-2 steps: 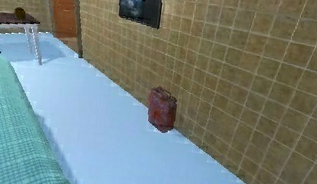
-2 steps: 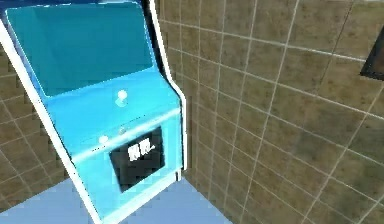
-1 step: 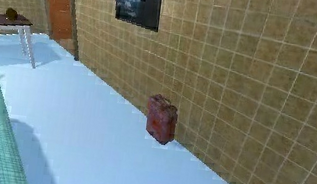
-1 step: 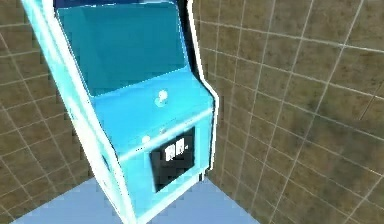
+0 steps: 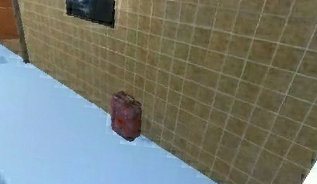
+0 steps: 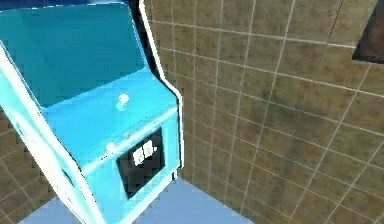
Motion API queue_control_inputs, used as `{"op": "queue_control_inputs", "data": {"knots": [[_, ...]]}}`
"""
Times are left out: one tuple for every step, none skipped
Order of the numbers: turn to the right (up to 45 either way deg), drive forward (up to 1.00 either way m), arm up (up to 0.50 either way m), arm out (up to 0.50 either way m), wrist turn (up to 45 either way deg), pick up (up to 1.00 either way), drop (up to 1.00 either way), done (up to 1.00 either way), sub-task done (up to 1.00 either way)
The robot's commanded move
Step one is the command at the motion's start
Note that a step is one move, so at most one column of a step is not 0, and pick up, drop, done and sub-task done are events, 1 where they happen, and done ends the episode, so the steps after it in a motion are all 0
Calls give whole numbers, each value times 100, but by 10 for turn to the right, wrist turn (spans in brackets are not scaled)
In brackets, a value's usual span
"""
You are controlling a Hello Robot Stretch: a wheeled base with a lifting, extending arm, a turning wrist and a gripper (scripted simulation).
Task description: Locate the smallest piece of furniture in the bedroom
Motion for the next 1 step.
{"op": "queue_control_inputs", "data": {"knots": [[0,55,0,0,0,0,0,0,0]]}}
